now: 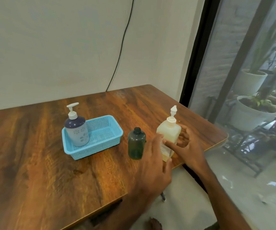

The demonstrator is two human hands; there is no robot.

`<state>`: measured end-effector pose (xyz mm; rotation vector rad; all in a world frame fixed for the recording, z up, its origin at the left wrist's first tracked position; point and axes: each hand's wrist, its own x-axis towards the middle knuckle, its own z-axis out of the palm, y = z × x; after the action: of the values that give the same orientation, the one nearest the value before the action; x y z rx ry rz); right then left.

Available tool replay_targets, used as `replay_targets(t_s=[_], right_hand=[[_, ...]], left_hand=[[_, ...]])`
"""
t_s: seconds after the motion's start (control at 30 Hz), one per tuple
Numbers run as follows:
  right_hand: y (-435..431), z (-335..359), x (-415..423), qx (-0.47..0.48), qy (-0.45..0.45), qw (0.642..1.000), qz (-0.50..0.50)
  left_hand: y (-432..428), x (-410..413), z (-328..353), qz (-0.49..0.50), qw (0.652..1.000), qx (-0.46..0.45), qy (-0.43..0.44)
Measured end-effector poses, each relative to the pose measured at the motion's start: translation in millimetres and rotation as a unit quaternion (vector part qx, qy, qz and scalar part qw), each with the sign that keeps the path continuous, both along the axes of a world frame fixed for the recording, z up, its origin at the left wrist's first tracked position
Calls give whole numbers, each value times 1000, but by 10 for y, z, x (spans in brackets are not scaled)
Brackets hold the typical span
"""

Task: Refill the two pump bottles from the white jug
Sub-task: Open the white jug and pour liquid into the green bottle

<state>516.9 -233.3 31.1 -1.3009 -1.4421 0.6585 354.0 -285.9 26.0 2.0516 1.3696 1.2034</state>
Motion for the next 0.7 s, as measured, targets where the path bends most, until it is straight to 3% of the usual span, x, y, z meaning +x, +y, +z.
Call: replay_targets(t_s=[0.3, 0.47, 0.7], right_hand=[[76, 84, 214, -27, 28, 992, 118], [200, 82, 207, -19, 6, 993, 119], [218, -32, 144, 0, 37, 995, 88]], left_hand=[[419, 253, 407, -3, 997, -17, -70], [776, 269, 514, -66, 996, -37, -46], [859, 291, 453, -22, 998, 20, -59]])
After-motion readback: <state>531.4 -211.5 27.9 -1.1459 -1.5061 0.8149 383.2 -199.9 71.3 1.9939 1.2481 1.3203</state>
